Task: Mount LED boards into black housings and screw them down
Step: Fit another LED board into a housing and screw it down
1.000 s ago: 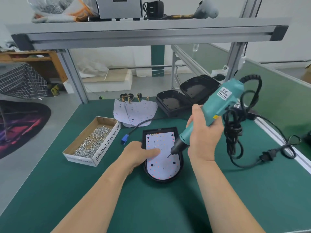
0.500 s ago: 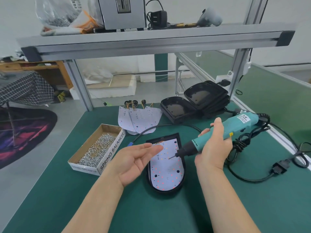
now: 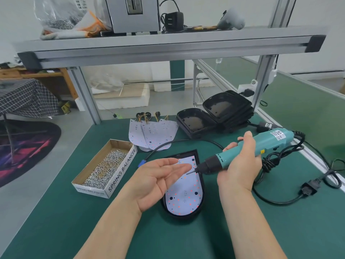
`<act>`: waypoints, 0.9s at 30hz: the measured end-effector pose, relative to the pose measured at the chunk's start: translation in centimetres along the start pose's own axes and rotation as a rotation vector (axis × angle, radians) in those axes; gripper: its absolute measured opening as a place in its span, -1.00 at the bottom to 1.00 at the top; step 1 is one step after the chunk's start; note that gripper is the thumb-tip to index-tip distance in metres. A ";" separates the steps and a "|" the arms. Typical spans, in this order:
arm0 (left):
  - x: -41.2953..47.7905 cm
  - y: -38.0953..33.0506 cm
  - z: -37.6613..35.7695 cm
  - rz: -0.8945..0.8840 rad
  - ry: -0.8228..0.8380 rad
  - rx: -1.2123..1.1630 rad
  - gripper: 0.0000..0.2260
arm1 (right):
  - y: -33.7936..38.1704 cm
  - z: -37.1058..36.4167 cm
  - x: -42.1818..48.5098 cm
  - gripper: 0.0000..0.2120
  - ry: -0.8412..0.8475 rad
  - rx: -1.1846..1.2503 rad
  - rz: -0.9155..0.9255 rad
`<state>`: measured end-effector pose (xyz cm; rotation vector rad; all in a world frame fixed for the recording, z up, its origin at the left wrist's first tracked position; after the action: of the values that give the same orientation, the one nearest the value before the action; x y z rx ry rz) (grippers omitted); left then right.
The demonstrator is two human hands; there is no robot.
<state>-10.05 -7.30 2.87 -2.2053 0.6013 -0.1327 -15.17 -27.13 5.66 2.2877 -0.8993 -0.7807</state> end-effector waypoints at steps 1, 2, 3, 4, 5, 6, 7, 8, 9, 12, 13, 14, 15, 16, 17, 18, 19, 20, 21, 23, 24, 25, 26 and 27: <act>0.0 0.2 0.1 0.002 -0.001 0.020 -0.73 | 0.0 0.0 0.0 -0.80 -0.001 0.009 -0.006; 0.0 0.3 0.1 0.004 -0.008 0.042 -0.77 | 0.0 0.0 0.0 -0.80 0.000 0.019 -0.012; -0.1 0.4 0.2 0.005 -0.023 0.063 -0.80 | 0.0 -0.1 0.0 -0.79 0.003 0.027 -0.018; 0.0 0.6 0.4 0.004 -0.047 0.085 -0.82 | 0.0 -0.1 0.0 -0.79 0.007 0.030 -0.021; 0.1 0.6 0.5 0.000 -0.078 0.109 -0.83 | 0.0 -0.2 -0.1 -0.79 0.010 0.030 -0.020; 0.2 0.6 0.7 -0.008 -0.116 0.145 -0.82 | 0.0 -0.2 -0.1 -0.79 0.011 0.033 -0.018; 0.3 0.6 0.8 -0.018 -0.156 0.205 -0.82 | 0.1 -0.3 -0.2 -0.79 0.012 0.040 -0.015; 0.4 0.7 1.1 -0.025 -0.193 0.292 -0.81 | 0.1 -0.3 -0.2 -0.79 0.012 0.047 -0.012; 0.5 0.7 1.4 -0.027 -0.221 0.384 -0.79 | 0.2 -0.4 -0.2 -0.79 0.013 0.050 -0.011; 0.8 1.1 2.0 -0.009 -0.270 0.420 -0.71 | 0.2 -0.6 -0.2 -0.80 0.017 0.052 -0.018; 0.8 1.3 2.0 -0.002 -0.277 0.352 -0.70 | 0.1 -0.7 -0.2 -0.80 0.017 0.053 -0.021; 0.7 1.4 1.9 0.007 -0.286 0.282 -0.70 | 0.1 -0.7 -0.2 -0.80 0.016 0.053 -0.023; 0.6 1.6 1.8 0.017 -0.296 0.220 -0.72 | 0.0 -0.8 -0.2 -0.80 0.014 0.055 -0.024; 0.4 1.7 1.7 0.024 -0.302 0.163 -0.74 | 0.0 -0.8 -0.2 -0.80 0.012 0.054 -0.025; 0.3 1.7 1.5 0.026 -0.298 0.104 -0.76 | -0.1 -0.8 -0.2 -0.80 0.011 0.050 -0.023; 0.2 1.7 1.3 0.026 -0.278 0.048 -0.78 | -0.1 -0.9 -0.2 -0.80 0.010 0.044 -0.019; 0.1 1.6 1.0 0.031 -0.250 0.009 -0.81 | 0.0 -0.9 -0.2 -0.81 0.007 0.041 -0.016; 0.0 1.5 0.8 0.040 -0.221 -0.010 -0.83 | 0.0 -1.0 -0.2 -0.81 0.004 0.040 -0.012; -0.1 1.5 0.7 0.055 -0.199 -0.009 -0.84 | 0.0 -1.0 -0.2 -0.81 0.002 0.039 -0.009; -0.4 1.6 0.6 0.085 -0.185 0.022 -0.88 | 0.2 -1.2 -0.2 -0.81 0.006 0.040 -0.004; -0.5 1.7 0.6 0.098 -0.188 0.038 -0.88 | 0.2 -1.4 -0.3 -0.81 0.009 0.042 -0.001; -0.6 1.9 0.7 0.113 -0.191 0.044 -0.89 | 0.2 -1.5 -0.3 -0.81 0.011 0.042 0.000; -0.5 2.1 0.7 0.128 -0.193 0.029 -0.88 | 0.2 -1.6 -0.4 -0.81 0.013 0.041 0.001; -0.5 2.3 0.7 0.144 -0.199 -0.013 -0.86 | 0.2 -1.7 -0.4 -0.81 0.015 0.038 0.003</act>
<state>-11.19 -7.80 0.76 -2.1471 0.6473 0.1649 -14.37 -26.50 7.08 2.3220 -0.9179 -0.7506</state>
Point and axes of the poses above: each hand's wrist, its own x-axis towards the middle knuckle, its own z-axis out of the back of the hand, y = z × x, the point moved 6 cm from there along x, towards the middle knuckle, and after that the axes turned 12 degrees about -z, right-handed, at the moved point
